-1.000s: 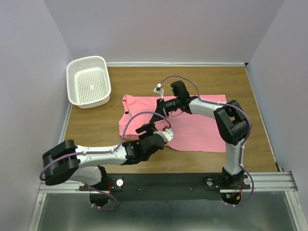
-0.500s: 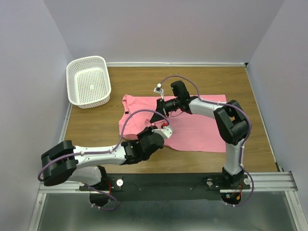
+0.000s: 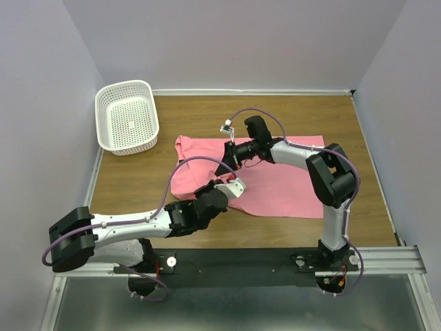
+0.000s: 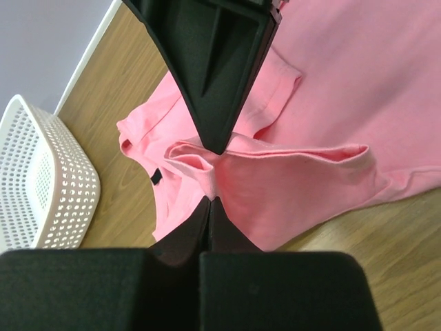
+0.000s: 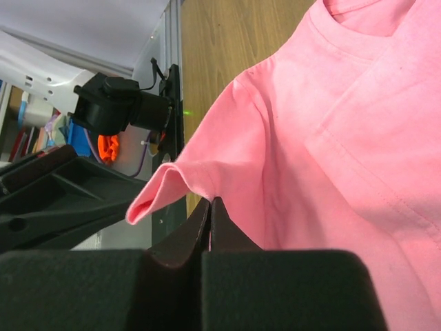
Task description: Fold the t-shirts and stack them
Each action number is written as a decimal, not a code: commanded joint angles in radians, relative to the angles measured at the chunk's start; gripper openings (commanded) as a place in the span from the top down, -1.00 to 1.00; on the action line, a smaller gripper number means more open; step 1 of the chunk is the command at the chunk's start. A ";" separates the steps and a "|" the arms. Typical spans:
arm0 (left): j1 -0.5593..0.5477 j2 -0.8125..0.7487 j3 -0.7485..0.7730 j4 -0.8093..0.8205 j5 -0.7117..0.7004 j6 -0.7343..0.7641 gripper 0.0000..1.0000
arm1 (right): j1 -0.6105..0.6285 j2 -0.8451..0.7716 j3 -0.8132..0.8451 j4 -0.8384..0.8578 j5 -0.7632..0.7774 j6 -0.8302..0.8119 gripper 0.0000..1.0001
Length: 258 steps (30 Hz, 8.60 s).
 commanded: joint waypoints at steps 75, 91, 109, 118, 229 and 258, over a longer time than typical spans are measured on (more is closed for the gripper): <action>0.160 -0.389 -0.076 -0.071 0.500 0.167 1.00 | -0.148 -0.413 -0.223 -0.872 1.163 -1.236 0.94; 0.178 -0.398 -0.076 -0.065 0.510 0.167 1.00 | -0.179 -0.518 -0.301 -0.828 1.229 -0.987 0.26; 0.181 -0.398 -0.081 -0.061 0.510 0.167 1.00 | -0.203 -0.482 -0.479 -0.708 1.285 -0.920 0.26; 0.183 -0.395 -0.079 -0.063 0.516 0.167 1.00 | -0.209 -0.475 -0.507 -0.684 1.327 -0.933 0.28; 0.445 -0.254 0.003 0.037 0.409 0.343 1.00 | -0.697 -0.432 -0.245 -0.842 1.148 -1.293 0.99; 0.500 -0.140 0.057 0.080 0.455 0.391 1.00 | -0.711 -0.315 -0.143 -0.820 1.120 -1.286 0.99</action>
